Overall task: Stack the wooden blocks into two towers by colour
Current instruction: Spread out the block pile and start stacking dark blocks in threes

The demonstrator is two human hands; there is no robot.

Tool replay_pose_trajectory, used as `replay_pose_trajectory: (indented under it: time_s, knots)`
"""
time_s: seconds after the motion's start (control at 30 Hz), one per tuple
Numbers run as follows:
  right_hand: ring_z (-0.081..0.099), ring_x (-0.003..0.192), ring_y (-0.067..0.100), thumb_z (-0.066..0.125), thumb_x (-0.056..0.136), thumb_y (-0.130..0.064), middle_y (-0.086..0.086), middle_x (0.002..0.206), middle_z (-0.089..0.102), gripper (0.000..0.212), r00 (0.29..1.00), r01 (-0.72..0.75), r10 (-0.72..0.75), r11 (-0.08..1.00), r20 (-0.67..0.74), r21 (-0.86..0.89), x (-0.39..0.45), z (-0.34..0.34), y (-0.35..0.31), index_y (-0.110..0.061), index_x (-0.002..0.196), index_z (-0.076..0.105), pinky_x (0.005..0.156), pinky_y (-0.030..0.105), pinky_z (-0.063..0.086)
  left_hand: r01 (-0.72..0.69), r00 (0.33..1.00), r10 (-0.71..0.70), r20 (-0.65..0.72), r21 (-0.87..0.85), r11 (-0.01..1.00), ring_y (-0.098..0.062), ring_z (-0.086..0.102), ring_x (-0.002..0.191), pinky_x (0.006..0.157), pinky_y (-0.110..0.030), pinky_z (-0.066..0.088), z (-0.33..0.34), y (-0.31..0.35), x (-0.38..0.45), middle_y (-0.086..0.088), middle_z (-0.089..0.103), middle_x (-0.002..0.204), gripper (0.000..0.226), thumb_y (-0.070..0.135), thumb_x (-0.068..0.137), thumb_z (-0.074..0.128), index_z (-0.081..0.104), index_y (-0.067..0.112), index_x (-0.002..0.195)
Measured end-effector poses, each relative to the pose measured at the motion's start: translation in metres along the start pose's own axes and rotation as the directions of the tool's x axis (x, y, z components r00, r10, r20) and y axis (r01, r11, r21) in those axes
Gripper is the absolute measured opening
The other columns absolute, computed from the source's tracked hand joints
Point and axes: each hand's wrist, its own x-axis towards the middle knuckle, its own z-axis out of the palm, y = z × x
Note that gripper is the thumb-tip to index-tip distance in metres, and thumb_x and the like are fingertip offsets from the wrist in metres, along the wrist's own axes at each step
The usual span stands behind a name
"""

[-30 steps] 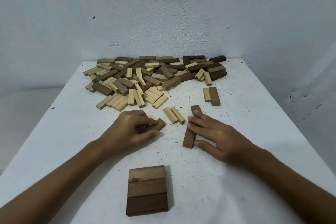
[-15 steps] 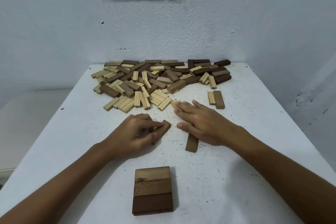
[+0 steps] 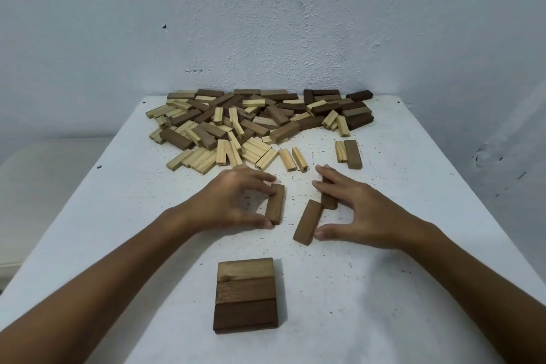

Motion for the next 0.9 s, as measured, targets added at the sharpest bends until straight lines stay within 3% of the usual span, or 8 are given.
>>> replay_pose_trajectory:
  time_s: [0.2,0.33,0.53,0.7,0.9]
  knots:
    - [0.005,0.142,-0.01,0.063,0.076,-0.061,-0.018,0.157,0.021,0.075,0.996,0.065,-0.066,0.998,-0.055,-0.008,0.001,0.02,-0.013,-0.025,0.141,0.049,0.113,0.026,0.026,-0.003,1.0,0.003,0.02,-0.026,1.0,-0.003,0.052,0.116,0.098,-0.03,0.043,0.003,0.011,0.008,0.013,0.06,0.124,0.059,0.041,0.061,0.089,0.071,0.022,0.114]
    - [0.021,0.142,-0.003,0.072,0.08,-0.045,-0.013,0.153,0.034,0.063,0.99,0.093,-0.085,0.993,-0.112,0.07,0.009,0.02,-0.01,-0.022,0.136,0.055,0.114,0.032,0.034,-0.002,1.0,0.003,0.023,-0.03,1.0,-0.003,0.055,0.114,0.096,-0.026,0.043,0.0,0.011,0.008,0.01,0.062,0.122,0.057,0.037,0.06,0.09,0.072,0.019,0.112]
    - [0.026,0.142,0.001,0.077,0.08,-0.035,-0.008,0.15,0.041,0.058,0.98,0.107,-0.09,0.99,-0.176,0.087,0.017,0.02,-0.006,-0.02,0.133,0.058,0.115,0.032,0.031,-0.006,0.998,0.007,0.067,-0.016,1.0,0.002,0.05,0.115,0.093,-0.018,0.038,0.0,0.01,0.005,0.015,0.059,0.123,0.061,0.047,0.058,0.089,0.071,0.025,0.112]
    - [0.027,0.136,-0.005,0.078,0.08,-0.034,-0.014,0.151,0.036,0.068,0.986,0.064,-0.048,0.994,-0.163,0.093,0.013,0.015,-0.002,-0.035,0.14,0.046,0.11,0.023,0.029,-0.007,0.996,0.009,0.093,-0.026,1.0,0.003,0.042,0.122,0.097,-0.015,0.035,0.008,0.014,0.006,0.016,0.052,0.131,0.087,0.069,0.052,0.076,0.058,0.029,0.128]
    - [0.044,0.128,0.002,0.08,0.078,-0.029,-0.01,0.142,0.049,0.067,0.983,0.074,-0.05,0.989,-0.179,0.131,0.006,0.015,-0.007,-0.035,0.136,0.046,0.107,0.027,0.041,0.02,0.998,-0.018,0.064,-0.026,0.999,0.0,0.047,0.11,0.089,-0.023,0.044,0.016,0.014,0.011,0.015,0.052,0.118,0.085,0.059,0.058,0.083,0.051,0.031,0.131]
